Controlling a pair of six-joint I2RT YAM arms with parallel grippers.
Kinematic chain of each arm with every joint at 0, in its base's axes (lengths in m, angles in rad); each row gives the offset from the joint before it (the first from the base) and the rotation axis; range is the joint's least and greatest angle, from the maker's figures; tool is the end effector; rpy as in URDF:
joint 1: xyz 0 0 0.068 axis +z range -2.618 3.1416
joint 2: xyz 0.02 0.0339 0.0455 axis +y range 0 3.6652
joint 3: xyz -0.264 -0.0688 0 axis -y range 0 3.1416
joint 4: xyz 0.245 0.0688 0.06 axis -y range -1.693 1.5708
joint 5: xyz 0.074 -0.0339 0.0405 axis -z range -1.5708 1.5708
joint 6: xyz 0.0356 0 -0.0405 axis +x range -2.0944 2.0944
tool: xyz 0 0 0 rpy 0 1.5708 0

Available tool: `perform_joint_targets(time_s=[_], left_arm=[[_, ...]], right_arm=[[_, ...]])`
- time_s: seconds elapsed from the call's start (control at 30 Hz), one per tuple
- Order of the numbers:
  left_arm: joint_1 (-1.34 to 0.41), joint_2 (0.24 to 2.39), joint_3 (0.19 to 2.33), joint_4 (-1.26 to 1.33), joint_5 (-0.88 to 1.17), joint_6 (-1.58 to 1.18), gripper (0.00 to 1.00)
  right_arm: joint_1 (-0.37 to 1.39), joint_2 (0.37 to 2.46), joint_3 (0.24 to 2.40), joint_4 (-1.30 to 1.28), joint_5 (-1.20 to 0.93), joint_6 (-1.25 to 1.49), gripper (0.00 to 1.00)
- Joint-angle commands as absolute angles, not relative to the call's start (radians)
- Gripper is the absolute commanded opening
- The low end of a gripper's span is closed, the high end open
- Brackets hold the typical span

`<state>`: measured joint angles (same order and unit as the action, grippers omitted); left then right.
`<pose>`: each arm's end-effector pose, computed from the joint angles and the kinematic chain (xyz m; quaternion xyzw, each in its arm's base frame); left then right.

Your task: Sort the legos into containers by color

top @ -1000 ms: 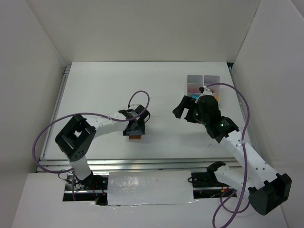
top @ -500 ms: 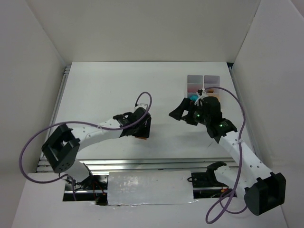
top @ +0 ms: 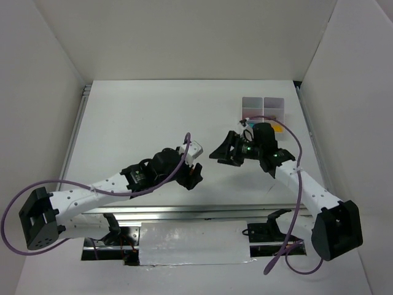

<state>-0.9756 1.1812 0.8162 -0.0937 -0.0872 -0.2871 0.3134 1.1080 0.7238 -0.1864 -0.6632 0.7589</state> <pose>0.1529 -0.2203 0.2778 0.2647 0.8065 -0.2814 0.4475 0.2193 0.0941 0.2584 0.0310 0.8437 0.4772 0.2438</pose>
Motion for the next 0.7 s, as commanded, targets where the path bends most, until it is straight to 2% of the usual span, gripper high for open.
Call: perform_joint_targets(time_s=[0.0, 0.17, 0.4, 0.43, 0.47, 0.57, 0.63, 0.67], left_arm=[[-0.989, 1.175, 0.853, -0.017, 0.001, -0.17, 0.0], [-1.018, 1.203, 0.893, -0.034, 0.06, -0.144, 0.0], [-1.026, 1.219, 0.911, -0.058, 0.08, -0.132, 0.0], [-1.026, 1.221, 0.913, -0.058, 0.081, -0.132, 0.0], [-1.028, 1.226, 0.914, -0.058, 0.087, -0.132, 0.0], [-1.031, 1.227, 0.919, -0.064, 0.091, -0.13, 0.0], [-1.032, 1.226, 0.919, -0.067, 0.083, -0.127, 0.0], [-1.032, 1.226, 0.919, -0.067, 0.081, -0.124, 0.0]], right_arm=[[0.412, 1.134, 0.768, -0.241, -0.729, 0.701, 0.71], [0.508, 1.172, 0.759, -0.25, -0.699, 0.693, 0.7], [0.554, 1.18, 0.726, -0.199, -0.719, 0.713, 0.6], [0.563, 1.184, 0.726, -0.195, -0.721, 0.715, 0.57], [0.568, 1.187, 0.727, -0.189, -0.726, 0.715, 0.47], [0.595, 1.209, 0.744, -0.192, -0.739, 0.707, 0.35], [0.61, 1.232, 0.753, -0.209, -0.755, 0.695, 0.37], [0.623, 1.236, 0.755, -0.206, -0.79, 0.693, 0.43]])
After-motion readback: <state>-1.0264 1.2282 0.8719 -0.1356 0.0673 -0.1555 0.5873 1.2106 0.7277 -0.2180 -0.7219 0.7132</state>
